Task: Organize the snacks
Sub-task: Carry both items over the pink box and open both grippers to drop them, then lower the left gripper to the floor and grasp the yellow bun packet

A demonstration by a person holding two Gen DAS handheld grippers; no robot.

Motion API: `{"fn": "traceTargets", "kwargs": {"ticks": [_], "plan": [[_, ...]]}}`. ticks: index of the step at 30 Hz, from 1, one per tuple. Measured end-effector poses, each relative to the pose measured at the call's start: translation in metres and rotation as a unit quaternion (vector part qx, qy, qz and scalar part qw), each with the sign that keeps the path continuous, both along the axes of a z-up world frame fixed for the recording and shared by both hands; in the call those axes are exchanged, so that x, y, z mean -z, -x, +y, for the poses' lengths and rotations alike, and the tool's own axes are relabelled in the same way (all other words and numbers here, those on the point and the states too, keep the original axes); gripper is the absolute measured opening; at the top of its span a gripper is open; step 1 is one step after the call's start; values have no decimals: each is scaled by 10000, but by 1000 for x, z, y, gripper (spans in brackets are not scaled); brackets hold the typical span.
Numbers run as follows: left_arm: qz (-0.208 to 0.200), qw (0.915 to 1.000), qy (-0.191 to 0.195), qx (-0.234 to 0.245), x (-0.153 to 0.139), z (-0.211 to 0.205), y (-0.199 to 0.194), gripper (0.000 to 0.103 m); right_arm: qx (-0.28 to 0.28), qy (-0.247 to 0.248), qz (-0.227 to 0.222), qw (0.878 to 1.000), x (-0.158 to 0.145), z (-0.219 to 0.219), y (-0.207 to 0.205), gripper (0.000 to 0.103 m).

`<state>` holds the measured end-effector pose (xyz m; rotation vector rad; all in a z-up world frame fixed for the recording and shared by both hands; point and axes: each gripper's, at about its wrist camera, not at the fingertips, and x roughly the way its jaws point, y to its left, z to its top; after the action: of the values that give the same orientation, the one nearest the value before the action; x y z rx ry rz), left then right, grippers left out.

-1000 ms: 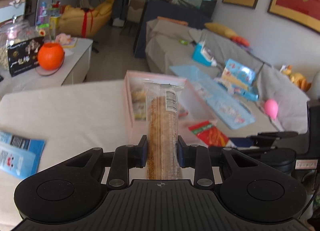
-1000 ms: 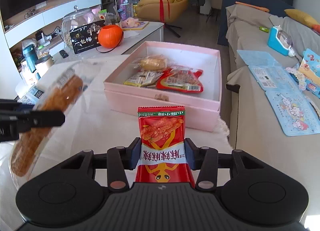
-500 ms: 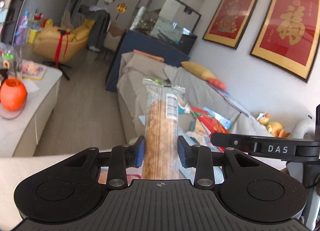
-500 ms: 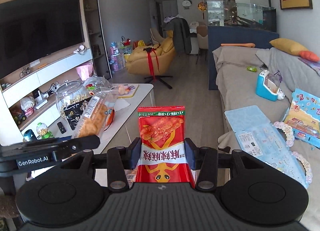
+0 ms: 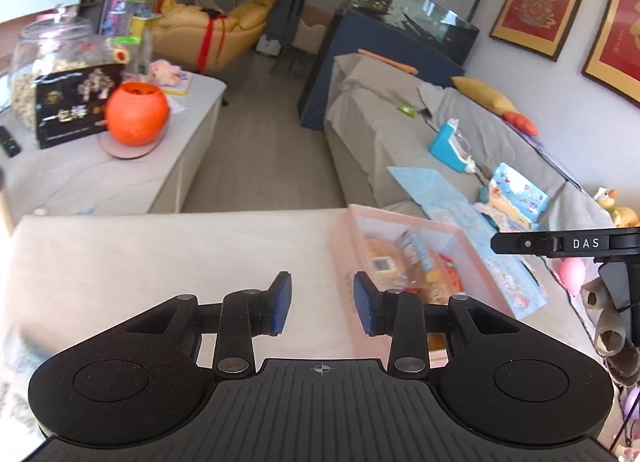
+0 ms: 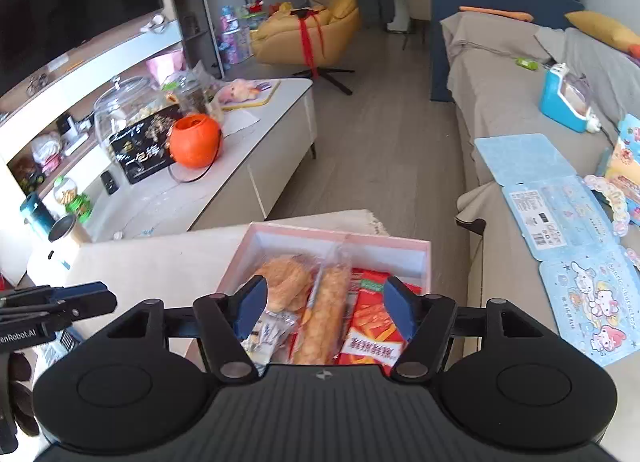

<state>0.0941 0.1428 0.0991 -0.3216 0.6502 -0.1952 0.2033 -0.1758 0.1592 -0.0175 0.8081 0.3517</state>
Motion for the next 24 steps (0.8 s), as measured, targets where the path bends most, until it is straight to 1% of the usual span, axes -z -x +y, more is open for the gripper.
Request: {"fn": "traceTargets", "kwargs": {"ticks": [2,4,6,7,9,11,13,15,16,19,20,21,22,23,24], "plan": [[-125,9990,31,-426,4,44,38,38,-269,95,-38,9996,4,26,15,69],[-246,9953,29,-935,8,94,79,38,-663,92,-91,9977,6,60,31,73],[-247,9887,-36,-1479,18,142,121,38,-1078,43,-149,9941,8,97,45,79],[-164,9833,-70,-1810,28,169,144,38,-1323,12,-172,9911,9,120,52,81],[42,9741,-191,-2252,52,208,179,38,-1753,-17,-194,9843,14,164,68,82],[437,9639,-547,-2570,89,244,209,38,-2066,-40,-221,9782,25,200,83,82],[931,9537,-855,-2728,139,271,230,38,-2146,-88,-211,9764,45,230,99,82],[1419,9453,-980,-2768,194,291,243,38,-2129,-52,-135,9770,66,247,110,82],[1691,9410,-937,-2777,229,300,250,38,-2087,51,-176,9778,76,253,113,82],[2143,9352,-673,-2737,313,311,255,38,-1910,505,-522,9789,99,258,116,82],[2273,9330,-575,-2729,336,314,253,38,-1841,602,-618,9791,105,259,114,82],[2505,9261,-263,-2809,365,320,252,38,-1741,654,-716,9799,111,256,110,82],[2772,9125,238,-2998,392,330,250,38,-1621,658,-762,9816,115,253,103,82],[2943,8959,777,-3235,415,339,251,38,-1487,608,-735,9843,120,250,97,82],[3062,8708,1431,-3572,441,350,254,38,-1308,503,-654,9880,124,243,89,82]]}}
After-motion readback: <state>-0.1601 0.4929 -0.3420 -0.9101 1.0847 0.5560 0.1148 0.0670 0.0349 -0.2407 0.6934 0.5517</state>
